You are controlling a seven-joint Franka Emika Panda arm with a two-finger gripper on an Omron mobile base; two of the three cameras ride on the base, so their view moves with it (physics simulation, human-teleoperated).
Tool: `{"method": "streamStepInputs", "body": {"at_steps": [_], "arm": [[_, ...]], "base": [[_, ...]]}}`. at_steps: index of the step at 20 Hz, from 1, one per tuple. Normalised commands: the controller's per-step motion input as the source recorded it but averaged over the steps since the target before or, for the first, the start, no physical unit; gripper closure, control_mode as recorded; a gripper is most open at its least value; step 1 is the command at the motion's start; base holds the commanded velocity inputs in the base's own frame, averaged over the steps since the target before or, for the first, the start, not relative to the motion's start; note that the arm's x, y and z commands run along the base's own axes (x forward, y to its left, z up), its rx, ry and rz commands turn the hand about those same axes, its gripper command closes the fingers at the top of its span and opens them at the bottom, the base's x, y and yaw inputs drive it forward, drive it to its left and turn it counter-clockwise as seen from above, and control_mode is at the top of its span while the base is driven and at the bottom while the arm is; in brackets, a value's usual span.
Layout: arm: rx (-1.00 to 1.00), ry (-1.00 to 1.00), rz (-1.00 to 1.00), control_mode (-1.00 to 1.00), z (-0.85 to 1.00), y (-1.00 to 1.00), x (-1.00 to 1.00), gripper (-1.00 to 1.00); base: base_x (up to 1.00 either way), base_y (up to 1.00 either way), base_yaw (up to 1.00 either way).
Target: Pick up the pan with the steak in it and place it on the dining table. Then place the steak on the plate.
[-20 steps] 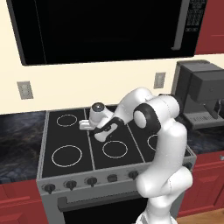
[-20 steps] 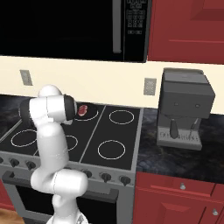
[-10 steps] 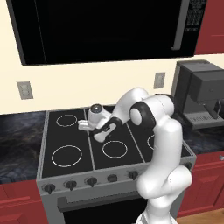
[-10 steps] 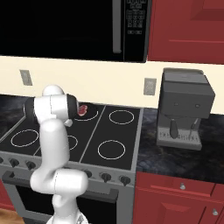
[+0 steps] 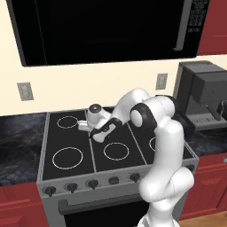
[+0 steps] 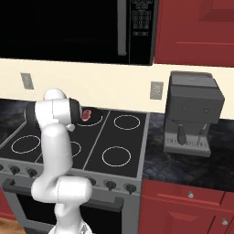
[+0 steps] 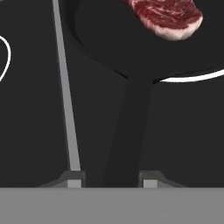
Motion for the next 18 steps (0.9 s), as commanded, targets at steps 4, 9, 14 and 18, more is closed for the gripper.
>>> {"method": "streamStepInputs", "body": {"at_steps": [4,9,14,18], "arm": [[0.03,0.0,-0.07,-1.0,0.48,-0.01,-0.01,1.0],[0.04,0.0,-0.05,-1.0,0.72,-0.13,-0.31,1.0],[0.03,0.0,0.0,-1.0,0.78,-0.18,-0.57,1.0],[0.04,0.0,0.0,-1.0,0.81,-0.2,-0.79,1.0]], "base": [[0.0,0.0,0.0],[0.0,0.0,0.0],[0.0,0.0,0.0],[0.0,0.0,0.0]]}}
